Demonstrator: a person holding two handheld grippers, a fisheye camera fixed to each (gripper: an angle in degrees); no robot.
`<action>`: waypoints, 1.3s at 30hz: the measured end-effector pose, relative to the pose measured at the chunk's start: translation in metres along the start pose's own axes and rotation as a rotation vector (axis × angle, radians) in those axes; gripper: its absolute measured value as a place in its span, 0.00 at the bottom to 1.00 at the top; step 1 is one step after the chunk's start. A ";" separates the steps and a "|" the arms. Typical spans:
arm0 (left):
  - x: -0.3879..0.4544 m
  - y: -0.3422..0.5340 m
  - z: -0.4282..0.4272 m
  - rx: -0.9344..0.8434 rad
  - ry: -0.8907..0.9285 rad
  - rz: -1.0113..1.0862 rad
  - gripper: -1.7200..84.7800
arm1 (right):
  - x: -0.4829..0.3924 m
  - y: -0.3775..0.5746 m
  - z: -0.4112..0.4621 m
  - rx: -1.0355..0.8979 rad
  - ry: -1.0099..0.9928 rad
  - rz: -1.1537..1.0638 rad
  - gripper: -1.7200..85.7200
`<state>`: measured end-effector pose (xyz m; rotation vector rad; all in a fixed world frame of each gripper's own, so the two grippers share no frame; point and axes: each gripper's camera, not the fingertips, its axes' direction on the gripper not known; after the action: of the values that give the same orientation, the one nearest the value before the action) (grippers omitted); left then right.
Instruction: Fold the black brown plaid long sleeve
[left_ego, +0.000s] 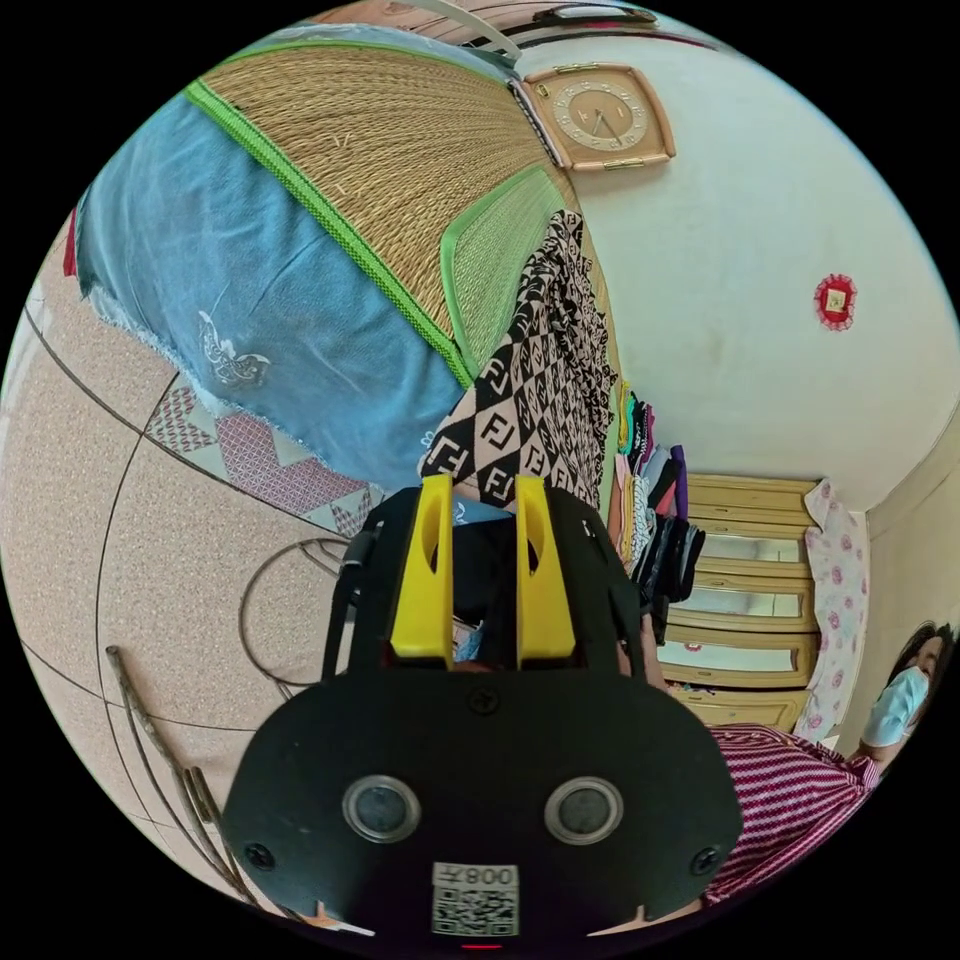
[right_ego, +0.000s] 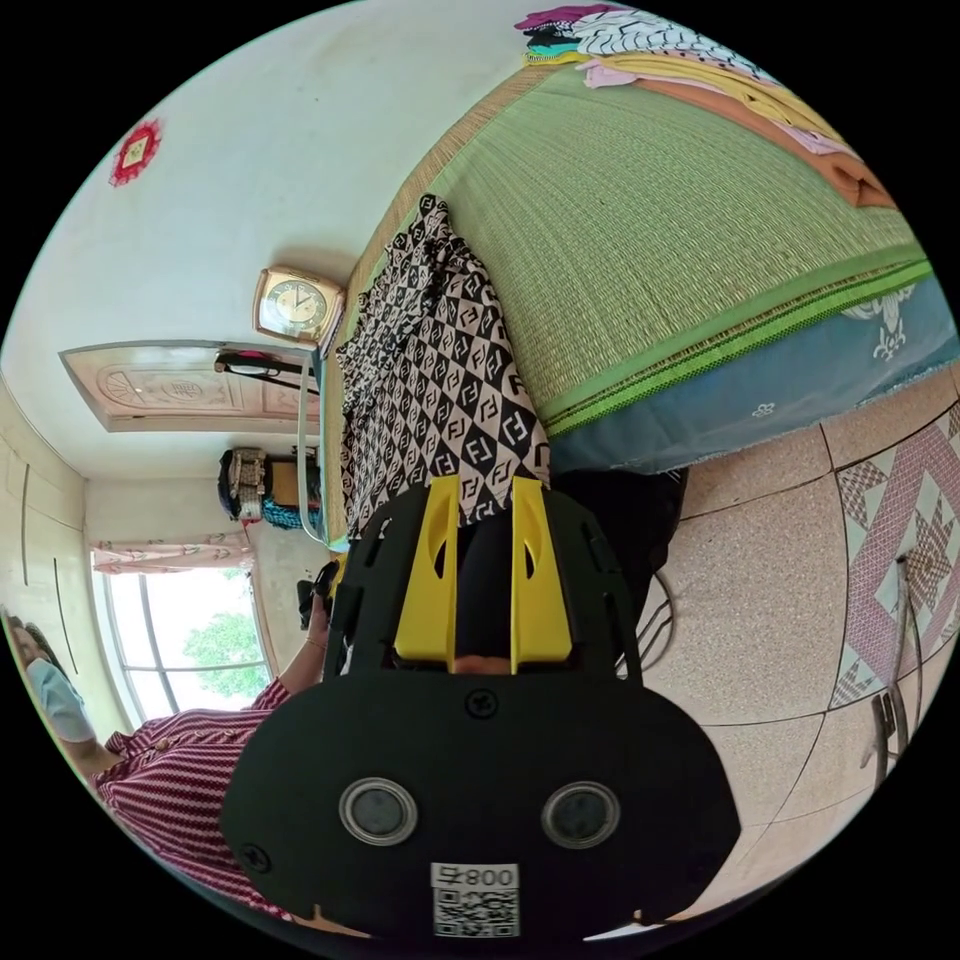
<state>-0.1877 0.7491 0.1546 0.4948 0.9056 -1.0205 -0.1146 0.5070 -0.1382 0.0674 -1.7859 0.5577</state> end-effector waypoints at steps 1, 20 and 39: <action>-0.002 -0.003 0.000 0.003 0.003 -0.002 0.13 | 0.002 0.002 -0.001 0.003 -0.002 0.004 0.12; -0.051 -0.089 0.008 0.007 0.069 -0.101 0.17 | 0.034 0.009 0.003 0.016 -0.023 0.053 0.13; -0.056 -0.138 0.022 -0.038 0.169 -0.126 0.12 | 0.093 -0.015 0.035 0.013 -0.166 0.159 0.14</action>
<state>-0.3137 0.6978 0.2195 0.5026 1.1159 -1.0852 -0.1687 0.5019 -0.0539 -0.0199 -1.9606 0.6945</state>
